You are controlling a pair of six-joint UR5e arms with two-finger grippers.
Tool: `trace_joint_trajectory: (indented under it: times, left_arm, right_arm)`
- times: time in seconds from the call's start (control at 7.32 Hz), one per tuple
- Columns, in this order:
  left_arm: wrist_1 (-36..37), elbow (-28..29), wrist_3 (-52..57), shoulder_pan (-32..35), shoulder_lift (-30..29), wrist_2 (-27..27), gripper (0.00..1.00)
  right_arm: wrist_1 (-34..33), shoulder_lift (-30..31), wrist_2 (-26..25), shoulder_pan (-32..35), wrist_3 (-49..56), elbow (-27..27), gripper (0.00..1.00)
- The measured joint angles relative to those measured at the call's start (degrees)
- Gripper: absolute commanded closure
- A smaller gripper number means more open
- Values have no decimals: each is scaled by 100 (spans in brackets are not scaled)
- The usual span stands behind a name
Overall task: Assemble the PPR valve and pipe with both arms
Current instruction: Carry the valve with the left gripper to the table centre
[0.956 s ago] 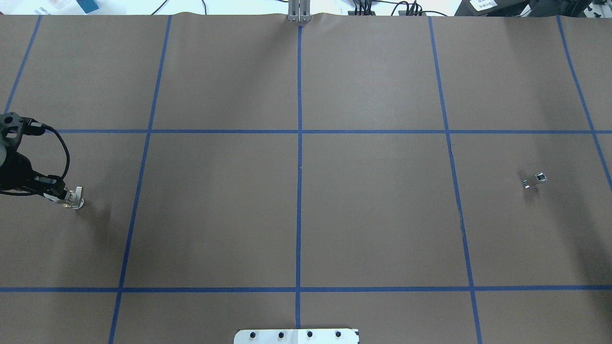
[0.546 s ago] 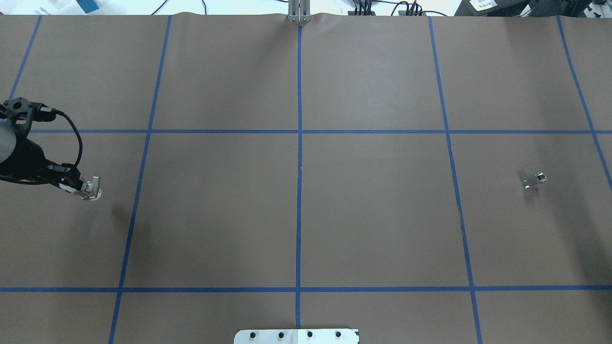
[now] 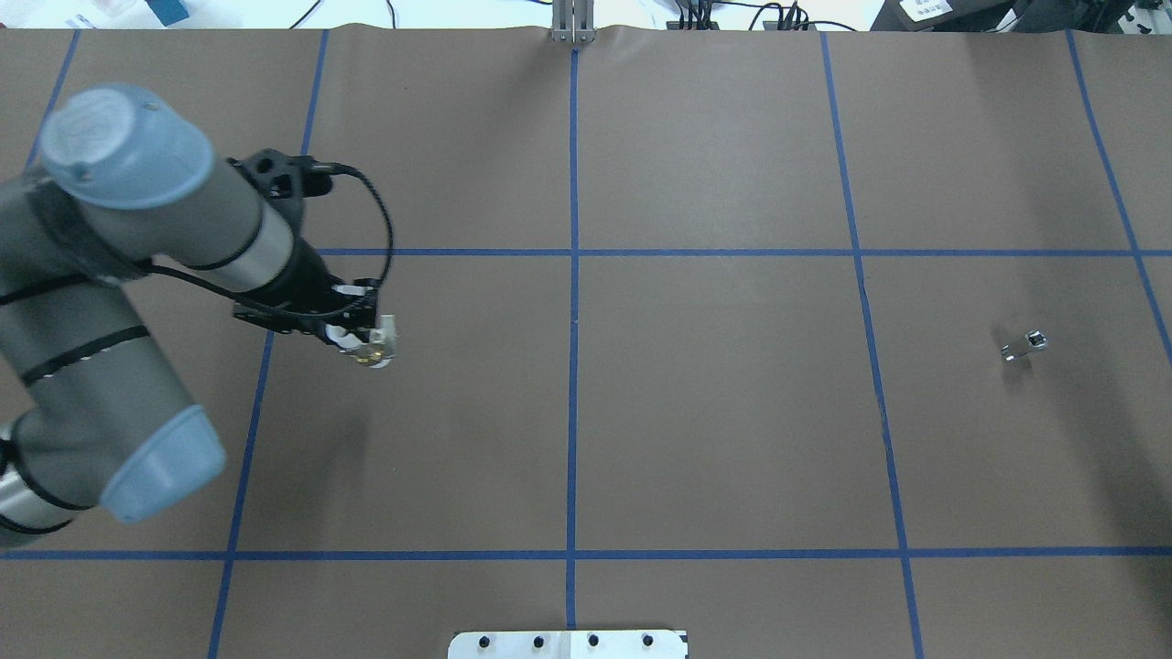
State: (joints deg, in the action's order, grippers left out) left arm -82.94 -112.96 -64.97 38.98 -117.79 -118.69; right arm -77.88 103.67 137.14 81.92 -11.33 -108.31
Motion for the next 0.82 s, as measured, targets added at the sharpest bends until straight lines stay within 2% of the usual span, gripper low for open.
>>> trace_joint_trajectory:
  times: [0.27,0.55,0.82]
  left_arm:
    - [385,883,-494,-405,-1340,406,100]
    - [366,2275,-571,-468,-2571,662,100]
    - [-29,3205,-563,-465,-3089,801,100]
  right_arm:
    - [48,3,-3,0,5,3,0]
    - [53,4,-3,0,2,3,0]
    - [54,4,-3,0,-2,5,0]
